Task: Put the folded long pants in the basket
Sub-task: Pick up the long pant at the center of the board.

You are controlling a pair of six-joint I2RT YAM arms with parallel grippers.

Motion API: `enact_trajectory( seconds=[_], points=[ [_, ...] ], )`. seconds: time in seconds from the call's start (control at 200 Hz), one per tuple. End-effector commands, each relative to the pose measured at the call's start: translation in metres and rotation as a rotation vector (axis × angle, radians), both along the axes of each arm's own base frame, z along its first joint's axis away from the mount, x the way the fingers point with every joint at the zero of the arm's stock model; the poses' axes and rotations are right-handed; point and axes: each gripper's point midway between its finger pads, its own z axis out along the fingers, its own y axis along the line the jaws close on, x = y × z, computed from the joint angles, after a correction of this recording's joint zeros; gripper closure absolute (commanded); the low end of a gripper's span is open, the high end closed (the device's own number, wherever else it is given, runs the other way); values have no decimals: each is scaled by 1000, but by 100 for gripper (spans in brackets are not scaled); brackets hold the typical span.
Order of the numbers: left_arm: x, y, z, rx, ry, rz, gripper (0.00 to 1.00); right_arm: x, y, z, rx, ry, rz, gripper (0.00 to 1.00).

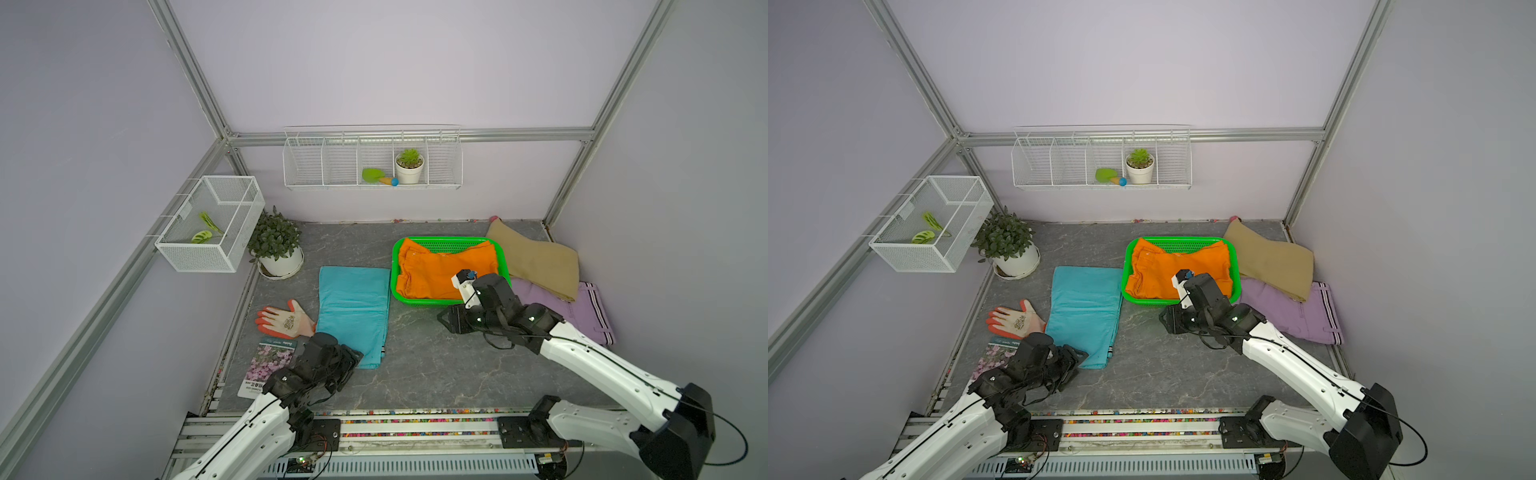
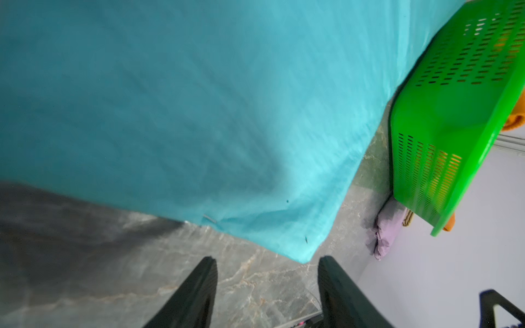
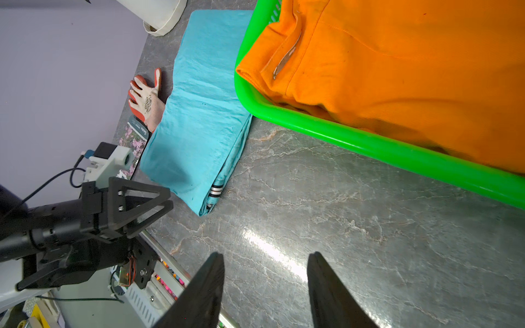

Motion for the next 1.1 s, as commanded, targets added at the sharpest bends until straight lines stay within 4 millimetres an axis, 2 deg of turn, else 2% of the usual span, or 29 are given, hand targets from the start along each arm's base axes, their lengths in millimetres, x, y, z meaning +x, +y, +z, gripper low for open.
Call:
enact_trajectory(
  seconds=[0.0,0.17,0.385,0.67,0.905,0.965,1.095],
  points=[
    [4,0,-4,-7,-10,36,40,1,4,9,19,-1,8,47],
    [-5,14,-12,52,12,53,38,1,4,5,8,6,4,47],
    [-2,19,-26,78,8,75,36,-7,10,1,38,54,30,47],
    [11,30,-33,162,-45,111,46,-10,6,-1,40,59,17,47],
    [24,40,-20,271,-120,84,65,-11,4,-3,31,64,19,48],
    [26,39,-19,277,-129,68,80,-11,3,-3,33,56,16,48],
    [29,36,-17,277,-138,49,99,-11,2,-5,28,54,16,48]
  ],
)
